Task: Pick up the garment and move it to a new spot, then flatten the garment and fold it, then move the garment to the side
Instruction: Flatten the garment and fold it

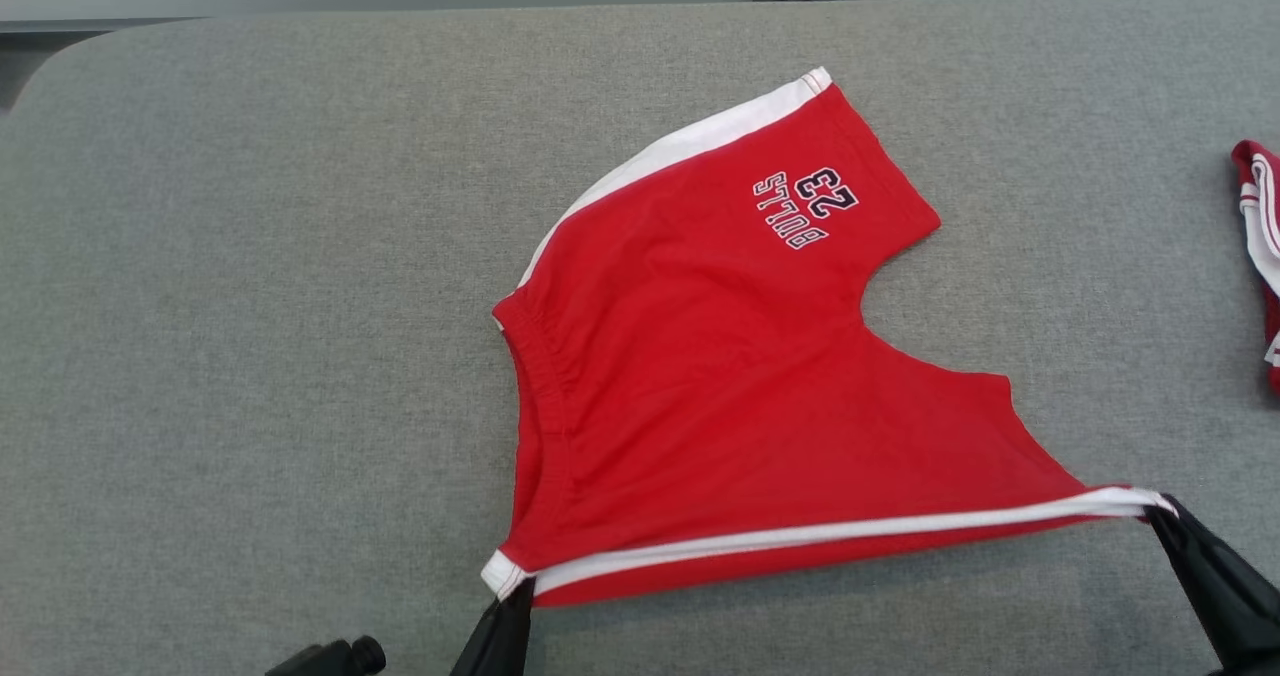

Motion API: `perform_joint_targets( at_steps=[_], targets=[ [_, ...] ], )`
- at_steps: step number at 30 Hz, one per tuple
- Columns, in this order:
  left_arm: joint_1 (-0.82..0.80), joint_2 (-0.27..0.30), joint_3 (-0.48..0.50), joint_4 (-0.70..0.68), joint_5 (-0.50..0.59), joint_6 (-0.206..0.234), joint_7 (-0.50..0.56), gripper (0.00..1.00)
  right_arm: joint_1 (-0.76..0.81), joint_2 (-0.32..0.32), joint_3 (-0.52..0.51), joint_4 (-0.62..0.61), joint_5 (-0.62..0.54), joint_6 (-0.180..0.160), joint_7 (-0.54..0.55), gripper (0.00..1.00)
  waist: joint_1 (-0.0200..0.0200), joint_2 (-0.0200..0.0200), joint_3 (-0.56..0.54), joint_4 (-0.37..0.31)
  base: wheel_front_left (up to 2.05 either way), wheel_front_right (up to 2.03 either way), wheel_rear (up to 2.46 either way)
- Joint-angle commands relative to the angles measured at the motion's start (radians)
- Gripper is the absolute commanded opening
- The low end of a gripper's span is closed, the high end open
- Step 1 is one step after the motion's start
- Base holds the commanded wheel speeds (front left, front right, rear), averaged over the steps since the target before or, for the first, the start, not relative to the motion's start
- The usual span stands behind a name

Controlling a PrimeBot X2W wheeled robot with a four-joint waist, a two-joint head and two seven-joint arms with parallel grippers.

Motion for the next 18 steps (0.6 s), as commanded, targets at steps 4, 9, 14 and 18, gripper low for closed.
perform_joint_targets(
  at_steps=[4,9,14,18],
  targets=[
    [-0.13,-0.005,0.027,-0.064,-0.001,0.036,0.047,0.0,-0.182,-0.021,0.012,-0.044,-0.013,-0.008,0.085,0.0,0.0001,-0.0001,0.069,0.035,0.0,0.0,0.0],
    [-0.36,-0.074,0.018,-0.028,0.001,0.057,0.115,0.0,-0.481,-0.035,0.102,0.046,-0.022,-0.007,0.183,0.0,0.0001,-0.0001,0.156,0.082,0.0,0.0,0.0],
    [-0.563,-0.12,0.026,0.106,0.02,0.076,0.133,0.0,-0.757,-0.039,0.191,0.202,-0.023,-0.006,0.231,0.0,0.0001,-0.0001,0.207,0.127,0.0,0.0,0.0],
    [-0.681,-0.142,0.033,0.206,0.006,0.077,0.126,0.0,-0.926,-0.05,0.233,0.32,-0.022,-0.006,0.253,0.0,0.0001,-0.0001,0.23,0.153,0.0,0.0,0.0]
  ],
)
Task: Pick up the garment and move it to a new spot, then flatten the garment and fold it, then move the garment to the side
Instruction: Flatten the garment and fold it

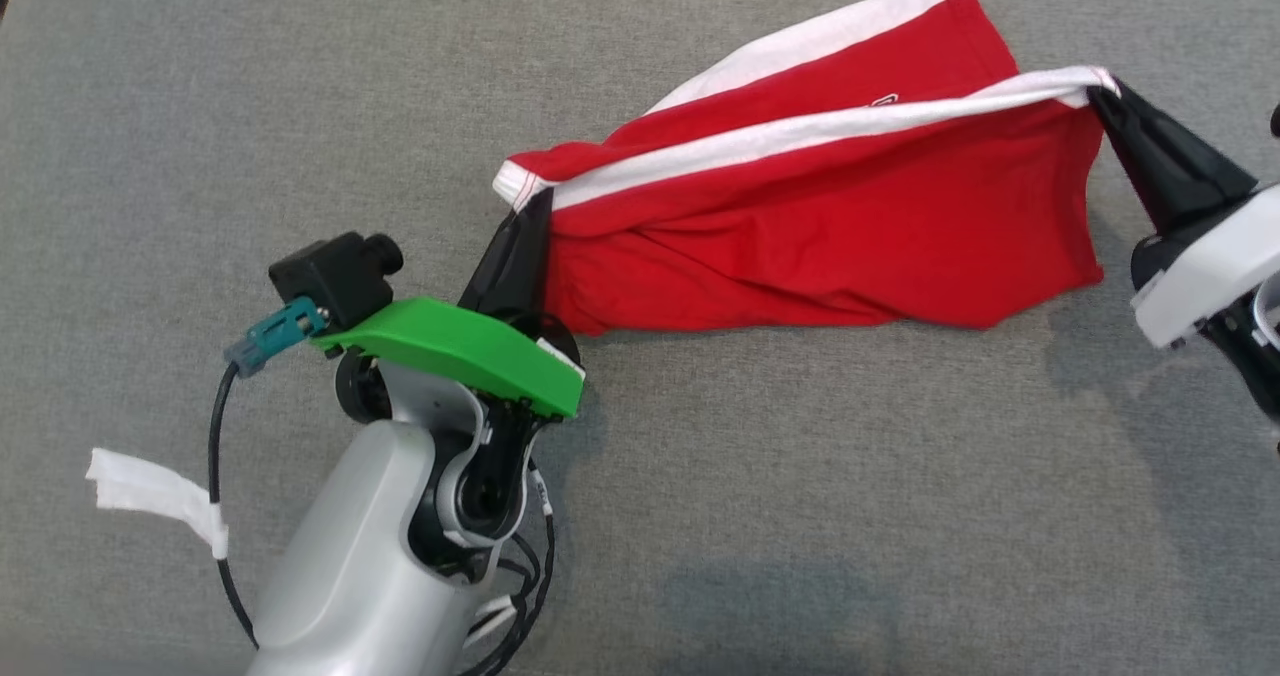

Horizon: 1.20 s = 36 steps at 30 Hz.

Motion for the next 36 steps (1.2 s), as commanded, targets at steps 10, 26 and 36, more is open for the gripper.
perform_joint_targets(
  at_steps=[10,26,36],
  targets=[
    [-0.202,-0.022,-0.053,0.198,-0.057,-0.016,-0.023,0.0,-0.263,-0.041,0.097,0.232,-0.01,-0.001,0.05,0.0,0.0001,0.0,0.095,0.088,0.0,0.0,0.0],
    [-0.377,-0.024,-0.22,0.335,-0.226,0.022,-0.137,0.14,-0.465,-0.041,0.221,0.413,-0.04,-0.001,-0.007,0.0,0.0001,0.0,0.133,0.107,0.0,0.0,0.0],
    [-0.391,-0.005,-0.303,0.367,-0.208,0.041,-0.171,1.0,-0.471,-0.046,0.256,0.474,-0.074,-0.001,-0.007,1.0,0.0001,0.0,0.123,0.104,0.0,0.0,0.0]
  ],
)
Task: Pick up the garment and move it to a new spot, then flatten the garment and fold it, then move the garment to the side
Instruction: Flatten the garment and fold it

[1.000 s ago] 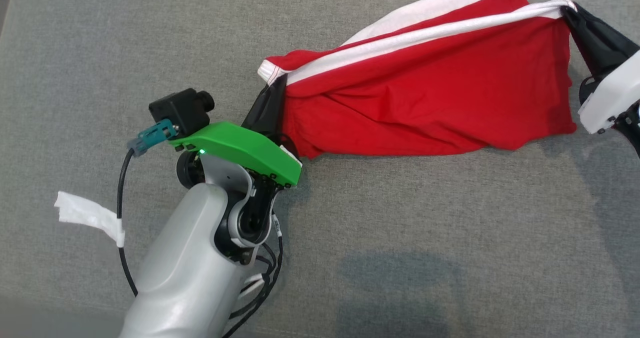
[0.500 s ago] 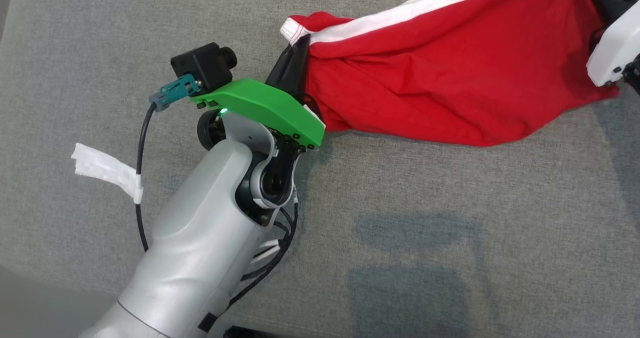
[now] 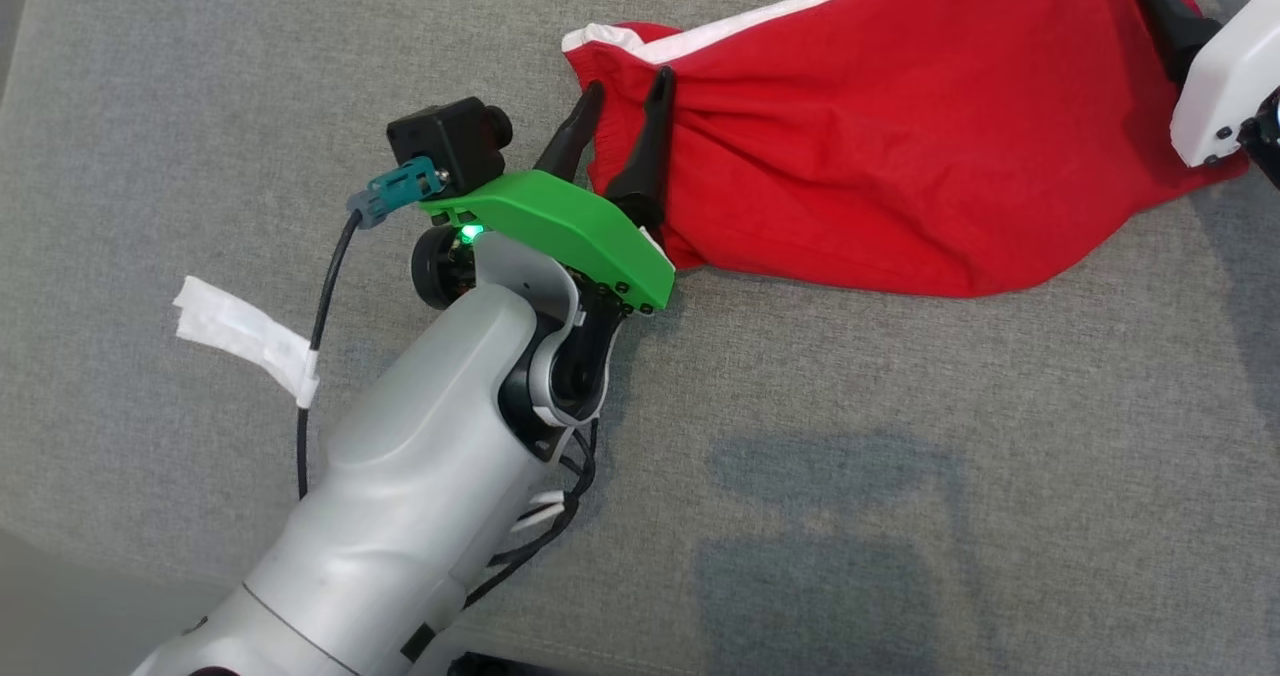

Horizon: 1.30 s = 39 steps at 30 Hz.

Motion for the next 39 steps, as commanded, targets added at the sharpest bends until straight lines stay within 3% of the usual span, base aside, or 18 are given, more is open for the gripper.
perform_joint_targets(
  at_steps=[1,5,9,12,15,22,24,29,35,39],
  targets=[
    [0.004,0.026,-0.004,-0.016,0.03,0.01,-0.018,1.0,0.007,-0.008,-0.011,-0.006,-0.005,-0.002,-0.009,1.0,0.0,0.0,-0.008,-0.006,0.0,0.0,0.0],
    [0.086,0.084,-0.01,-0.114,0.089,0.033,-0.057,1.0,0.038,-0.016,-0.045,-0.02,-0.006,-0.002,0.034,1.0,0.0,0.0,-0.028,-0.022,0.0,0.0,0.0],
    [0.201,0.151,-0.016,-0.245,0.188,0.091,-0.079,1.0,0.07,-0.003,-0.068,-0.056,0.008,-0.001,0.13,1.0,0.0,0.0,-0.035,-0.027,0.0,0.0,0.0],
    [0.292,0.168,0.006,-0.333,0.29,0.133,-0.083,1.0,0.092,0.017,-0.092,-0.068,-0.001,-0.001,0.179,1.0,0.0,0.0,-0.035,-0.016,0.0,0.0,0.0],
    [0.395,0.152,0.053,-0.387,0.396,0.15,-0.083,1.0,0.113,0.035,-0.123,-0.059,-0.027,-0.001,0.235,1.0,0.0,0.0,-0.034,0.005,0.0,0.0,0.0],
    [0.527,0.079,0.121,-0.391,0.54,0.096,-0.083,1.0,0.204,0.091,-0.165,-0.035,-0.067,0.001,0.412,1.0,0.0,0.0,-0.055,0.045,0.0,0.0,0.0],
    [0.549,0.061,0.141,-0.381,0.573,0.08,-0.083,1.0,0.225,0.108,-0.186,-0.046,-0.067,0.002,0.425,0.0,0.0,0.0,-0.07,0.039,0.0,0.0,0.0],
    [0.596,0.042,0.193,-0.358,0.634,0.033,-0.083,1.0,0.277,0.139,-0.243,-0.074,-0.052,0.0,0.397,0.0,0.0,0.0,-0.133,-0.022,0.0,0.0,0.0],
    [0.669,0.06,0.251,-0.332,0.692,-0.004,-0.084,1.0,0.351,0.179,-0.319,-0.126,-0.019,-0.002,0.332,0.0,0.0,0.0,-0.207,-0.128,0.0,0.0,0.0],
    [0.699,0.072,0.273,-0.318,0.712,-0.022,-0.084,1.0,0.403,0.189,-0.395,-0.127,-0.014,-0.002,0.285,0.0,0.0,0.0,-0.231,-0.161,0.0,0.0,0.0]
  ],
)
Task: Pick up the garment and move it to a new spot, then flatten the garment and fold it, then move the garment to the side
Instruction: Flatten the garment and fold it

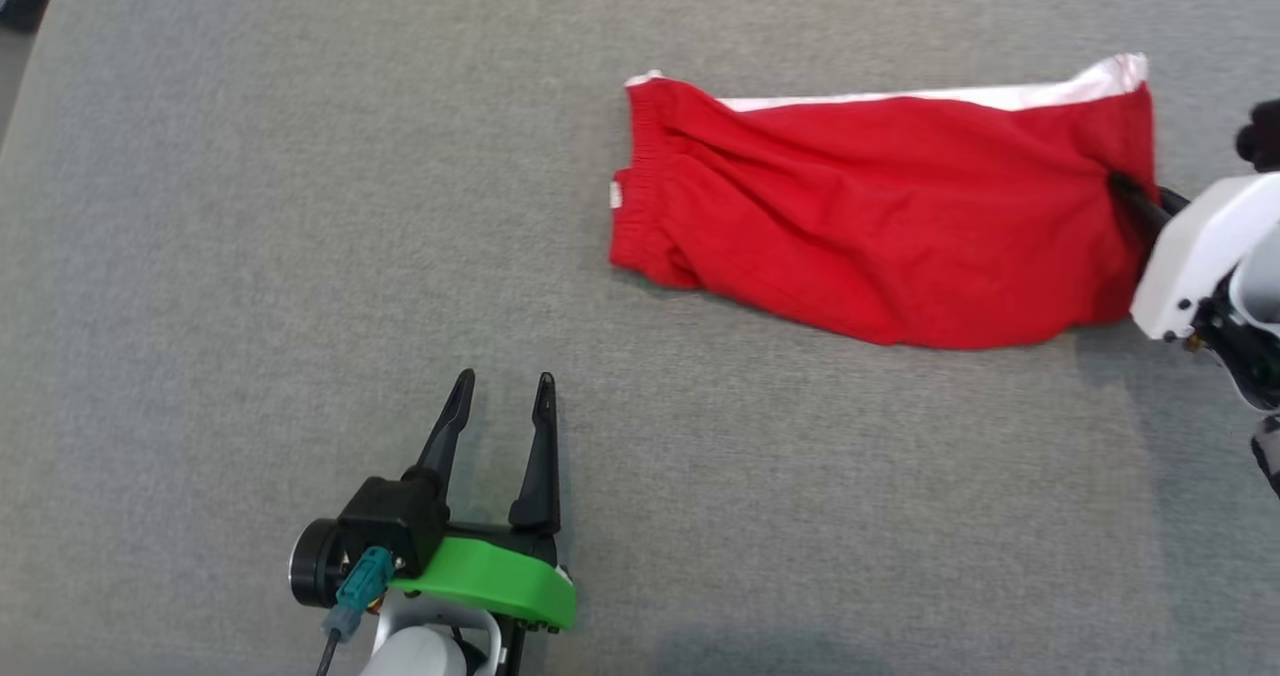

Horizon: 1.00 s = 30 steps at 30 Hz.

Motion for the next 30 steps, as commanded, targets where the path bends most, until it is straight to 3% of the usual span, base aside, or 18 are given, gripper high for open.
perform_joint_targets(
  at_steps=[1,9,15,19,24,30],
  targets=[
    [0.02,0.01,0.009,0.001,0.008,-0.013,-0.003,1.0,0.027,0.001,-0.032,0.007,0.002,-0.002,-0.02,0.0,0.0,0.0,-0.07,-0.07,0.0,0.0,0.0],
    [0.065,-0.01,0.043,0.004,0.035,-0.049,-0.003,1.0,0.061,-0.029,-0.221,0.076,-0.057,-0.002,-0.077,0.0,0.0,0.0,-0.087,-0.038,0.0,0.0,0.0],
    [0.093,-0.041,0.051,0.01,0.045,-0.073,-0.003,1.0,0.032,-0.07,-0.309,0.022,-0.106,-0.001,-0.068,0.0,0.0,0.0,-0.091,-0.002,0.0,0.0,0.0],
    [0.097,-0.057,0.055,0.019,0.053,-0.085,-0.003,1.0,0.02,-0.005,-0.241,-0.075,-0.115,-0.001,-0.031,0.0,0.0,0.0,-0.092,0.01,0.0,0.0,0.0],
    [0.079,-0.065,0.06,0.025,0.054,-0.098,-0.003,1.0,0.016,0.129,-0.125,-0.15,-0.137,-0.001,0.014,0.0,0.0,0.0,-0.083,0.024,0.0,0.0,0.0],
    [0.062,-0.07,0.063,0.037,0.053,-0.111,-0.003,1.0,-0.014,0.261,-0.075,-0.094,-0.236,-0.001,-0.002,0.0,0.0,0.0,-0.065,0.045,0.0,0.0,0.0]
  ],
)
